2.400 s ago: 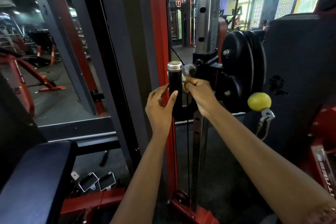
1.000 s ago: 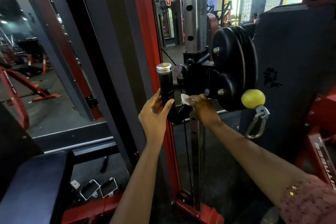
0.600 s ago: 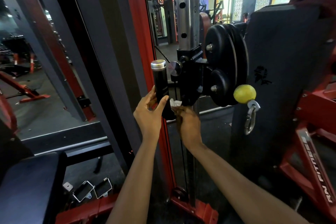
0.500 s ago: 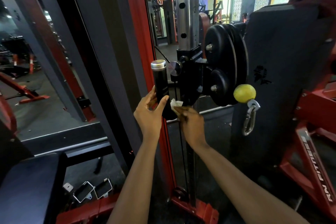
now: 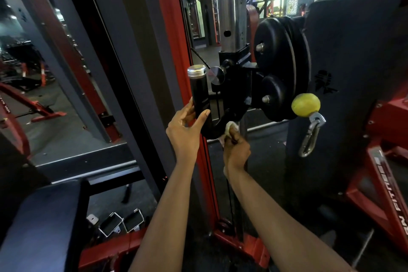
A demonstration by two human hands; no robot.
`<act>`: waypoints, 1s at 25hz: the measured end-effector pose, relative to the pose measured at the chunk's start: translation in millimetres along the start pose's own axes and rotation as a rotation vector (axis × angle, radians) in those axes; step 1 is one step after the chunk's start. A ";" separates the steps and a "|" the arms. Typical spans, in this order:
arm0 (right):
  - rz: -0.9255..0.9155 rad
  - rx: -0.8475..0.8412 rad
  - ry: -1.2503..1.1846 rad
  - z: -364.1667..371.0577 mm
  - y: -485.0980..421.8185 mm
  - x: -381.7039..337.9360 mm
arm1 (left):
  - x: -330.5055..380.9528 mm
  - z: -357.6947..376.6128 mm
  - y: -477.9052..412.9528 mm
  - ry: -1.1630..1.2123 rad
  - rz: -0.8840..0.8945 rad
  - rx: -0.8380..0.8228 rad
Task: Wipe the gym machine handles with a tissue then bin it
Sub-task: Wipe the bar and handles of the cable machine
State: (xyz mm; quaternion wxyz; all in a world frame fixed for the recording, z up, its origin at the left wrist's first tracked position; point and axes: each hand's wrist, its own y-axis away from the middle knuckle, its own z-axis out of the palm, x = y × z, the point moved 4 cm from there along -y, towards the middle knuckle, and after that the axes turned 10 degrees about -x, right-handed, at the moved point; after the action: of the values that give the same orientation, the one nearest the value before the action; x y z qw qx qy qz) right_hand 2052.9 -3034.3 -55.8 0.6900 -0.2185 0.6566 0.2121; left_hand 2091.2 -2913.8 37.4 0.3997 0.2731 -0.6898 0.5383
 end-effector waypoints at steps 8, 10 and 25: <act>0.097 0.007 -0.252 14.0 57.9 -10.0 | 2.8 0.8 3.5 -0.003 -0.002 0.024; 0.036 -0.041 -0.228 6.7 64.9 -19.4 | 5.4 1.6 4.7 0.016 -0.014 0.028; -0.024 -0.033 -0.103 5.5 53.1 -49.6 | 12.9 -1.0 6.7 0.029 -0.036 0.003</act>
State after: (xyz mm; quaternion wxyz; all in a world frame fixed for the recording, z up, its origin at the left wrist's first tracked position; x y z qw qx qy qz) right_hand 2024.3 -2988.2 -7.2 0.7217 -0.2266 0.6139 0.2257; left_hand 2079.3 -2910.4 44.9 0.4191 0.2781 -0.6781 0.5360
